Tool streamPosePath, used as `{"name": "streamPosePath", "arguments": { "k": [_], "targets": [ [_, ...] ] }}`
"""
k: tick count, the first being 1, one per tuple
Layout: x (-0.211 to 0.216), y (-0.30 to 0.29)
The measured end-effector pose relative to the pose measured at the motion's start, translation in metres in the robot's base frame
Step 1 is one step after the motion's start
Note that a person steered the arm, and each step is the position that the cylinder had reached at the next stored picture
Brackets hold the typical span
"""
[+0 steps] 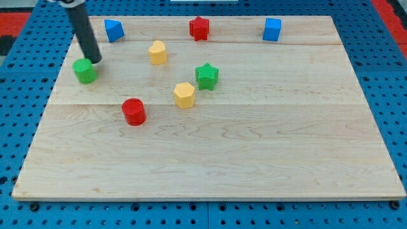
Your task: Push the yellow heart towards the center right
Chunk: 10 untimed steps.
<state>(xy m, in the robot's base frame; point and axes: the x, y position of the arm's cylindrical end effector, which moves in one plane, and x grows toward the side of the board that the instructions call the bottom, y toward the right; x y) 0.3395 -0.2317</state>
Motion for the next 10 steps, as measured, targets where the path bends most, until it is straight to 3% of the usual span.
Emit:
{"name": "streamPosePath", "arguments": {
  "k": [1,4,6,7,8,10],
  "targets": [
    [-0.025,0.019],
    [-0.032,0.232],
    [0.037,0.361],
    [0.037,0.380],
    [0.013,0.341],
    [-0.005,0.338]
  ]
}}
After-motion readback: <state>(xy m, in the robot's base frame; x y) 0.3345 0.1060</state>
